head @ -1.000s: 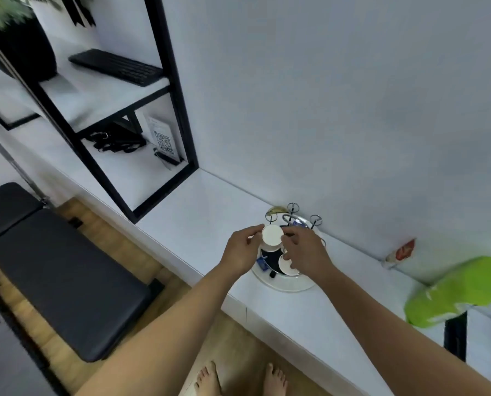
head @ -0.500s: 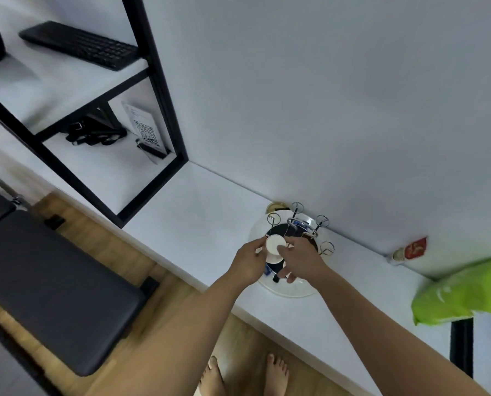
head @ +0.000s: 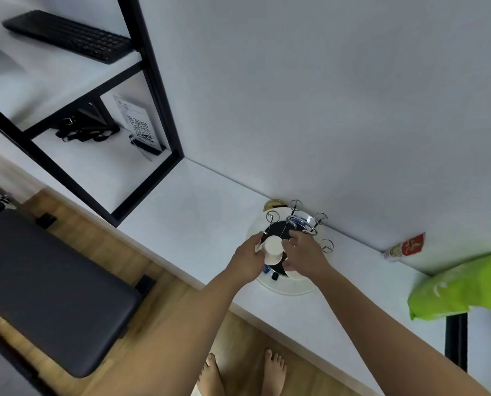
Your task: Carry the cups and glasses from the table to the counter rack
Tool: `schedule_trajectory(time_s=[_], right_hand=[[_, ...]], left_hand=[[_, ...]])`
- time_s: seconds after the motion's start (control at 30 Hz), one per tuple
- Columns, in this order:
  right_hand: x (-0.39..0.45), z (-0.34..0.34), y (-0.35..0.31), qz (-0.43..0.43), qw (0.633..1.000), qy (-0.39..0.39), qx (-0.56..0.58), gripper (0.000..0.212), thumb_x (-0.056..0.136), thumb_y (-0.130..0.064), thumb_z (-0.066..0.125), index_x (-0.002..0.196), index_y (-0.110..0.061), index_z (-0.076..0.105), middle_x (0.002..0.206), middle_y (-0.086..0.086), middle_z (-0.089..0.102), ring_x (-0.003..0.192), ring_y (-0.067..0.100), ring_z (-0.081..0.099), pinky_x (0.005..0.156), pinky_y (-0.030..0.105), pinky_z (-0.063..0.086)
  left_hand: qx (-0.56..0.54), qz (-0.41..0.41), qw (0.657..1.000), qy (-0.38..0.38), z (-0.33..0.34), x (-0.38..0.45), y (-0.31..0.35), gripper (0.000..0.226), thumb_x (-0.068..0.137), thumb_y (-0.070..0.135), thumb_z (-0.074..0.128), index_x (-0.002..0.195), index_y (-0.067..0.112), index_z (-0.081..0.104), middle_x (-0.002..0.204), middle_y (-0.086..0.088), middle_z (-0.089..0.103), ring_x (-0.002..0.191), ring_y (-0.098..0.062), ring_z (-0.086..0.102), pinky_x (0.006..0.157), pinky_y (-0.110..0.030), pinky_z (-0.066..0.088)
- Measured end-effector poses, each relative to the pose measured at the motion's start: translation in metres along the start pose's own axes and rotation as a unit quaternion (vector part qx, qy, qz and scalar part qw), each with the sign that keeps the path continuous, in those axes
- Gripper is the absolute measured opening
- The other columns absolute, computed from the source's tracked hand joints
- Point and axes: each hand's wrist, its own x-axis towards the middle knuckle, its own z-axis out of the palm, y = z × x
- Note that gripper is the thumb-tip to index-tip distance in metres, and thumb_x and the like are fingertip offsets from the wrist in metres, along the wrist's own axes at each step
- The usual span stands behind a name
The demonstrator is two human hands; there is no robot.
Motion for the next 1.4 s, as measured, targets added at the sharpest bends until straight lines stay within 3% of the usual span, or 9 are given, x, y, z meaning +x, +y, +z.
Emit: schedule_trajectory(time_s=[0.1, 0.2, 0.33, 0.63, 0.77, 0.93, 1.03, 1.17, 1.4], right_hand=[[-0.004, 0.0, -0.019, -0.067, 0.995, 0.028, -0.075, 0.033, 0.101, -0.03, 0.053, 0.13, -0.018, 0.06, 0.121, 0.0, 0.068, 0.086, 0.018, 0.068, 0.078, 0.033, 0.054], [-0.011, 0.011, -0.051, -0.138, 0.989, 0.015, -0.052, 0.014, 0.1, -0.029, 0.054, 0.11, -0.026, 0.062, 0.108, -0.008, 0.069, 0.084, 0.011, 0.065, 0.073, 0.025, 0.047], [-0.024, 0.04, -0.103, -0.245, 0.969, -0.018, -0.018, 0.016, 0.101, -0.031, 0.053, 0.113, -0.031, 0.063, 0.109, -0.019, 0.063, 0.09, 0.008, 0.067, 0.07, 0.02, 0.043], [-0.096, 0.166, -0.229, -0.45, 0.872, -0.191, 0.009, 0.015, 0.1, -0.023, 0.057, 0.113, -0.03, 0.061, 0.11, -0.01, 0.066, 0.082, 0.008, 0.067, 0.07, 0.017, 0.047], [-0.161, 0.219, -0.258, -0.531, 0.789, -0.307, -0.02, 0.016, 0.102, -0.026, 0.057, 0.116, -0.033, 0.059, 0.112, -0.01, 0.064, 0.084, 0.006, 0.067, 0.071, 0.015, 0.049], [-0.27, 0.267, -0.243, -0.579, 0.686, -0.44, -0.025, 0.017, 0.1, -0.022, 0.058, 0.115, -0.029, 0.061, 0.104, -0.009, 0.064, 0.078, 0.019, 0.066, 0.071, 0.031, 0.055], [-0.338, 0.287, -0.216, -0.6, 0.622, -0.502, -0.021, 0.016, 0.099, -0.022, 0.058, 0.113, -0.03, 0.062, 0.104, -0.014, 0.063, 0.074, 0.003, 0.058, 0.07, 0.02, 0.046], [-0.421, 0.299, -0.171, -0.612, 0.546, -0.571, -0.028, 0.015, 0.099, -0.025, 0.058, 0.113, -0.031, 0.06, 0.109, -0.012, 0.062, 0.082, 0.0, 0.057, 0.069, 0.008, 0.044], [-0.557, 0.301, -0.056, -0.601, 0.436, -0.666, -0.064, 0.014, 0.1, -0.027, 0.058, 0.112, -0.034, 0.057, 0.112, -0.01, 0.061, 0.083, -0.005, 0.057, 0.068, 0.008, 0.043]], left_hand=[[0.01, 0.019, 1.0, 0.01, -0.017, -0.006, 0.002, 0.051, 0.107, 0.02, 0.045, 0.157, 0.026, 0.037, 0.162, 0.002, 0.04, 0.141, -0.02, 0.047, 0.115, -0.029, 0.036], [0.017, 0.057, 0.997, 0.046, -0.047, -0.018, 0.0, 0.048, 0.108, 0.025, 0.046, 0.156, 0.028, 0.039, 0.159, 0.007, 0.043, 0.115, -0.004, 0.06, 0.099, -0.02, 0.042], [0.007, 0.086, 0.989, 0.12, -0.099, -0.046, -0.003, 0.045, 0.107, 0.026, 0.05, 0.151, 0.032, 0.041, 0.147, 0.011, 0.051, 0.097, 0.012, 0.058, 0.075, 0.0, 0.041], [-0.032, 0.087, 0.913, 0.398, -0.228, -0.189, -0.027, 0.032, 0.106, 0.024, 0.052, 0.138, 0.028, 0.052, 0.122, 0.012, 0.065, 0.105, -0.002, 0.063, 0.085, -0.021, 0.052], [-0.046, 0.039, 0.837, 0.544, -0.234, -0.286, -0.05, 0.021, 0.105, 0.023, 0.054, 0.124, 0.03, 0.059, 0.113, 0.011, 0.068, 0.102, -0.006, 0.065, 0.088, -0.029, 0.055], [-0.065, -0.029, 0.728, 0.682, -0.182, -0.413, -0.073, 0.02, 0.101, 0.024, 0.056, 0.119, 0.024, 0.063, 0.108, 0.013, 0.07, 0.098, -0.01, 0.066, 0.09, -0.035, 0.056], [-0.077, -0.063, 0.664, 0.741, -0.143, -0.487, -0.078, 0.02, 0.1, 0.028, 0.055, 0.119, 0.029, 0.062, 0.109, 0.015, 0.069, 0.099, -0.007, 0.066, 0.088, -0.031, 0.055], [-0.097, -0.116, 0.587, 0.796, -0.084, -0.575, -0.084, 0.016, 0.103, 0.027, 0.057, 0.116, 0.035, 0.062, 0.11, 0.013, 0.068, 0.099, -0.007, 0.067, 0.087, -0.028, 0.057], [-0.144, -0.186, 0.462, 0.855, 0.059, -0.698, -0.094, 0.016, 0.104, 0.026, 0.058, 0.11, 0.04, 0.06, 0.113, 0.007, 0.069, 0.101, -0.016, 0.068, 0.08, -0.025, 0.055]])
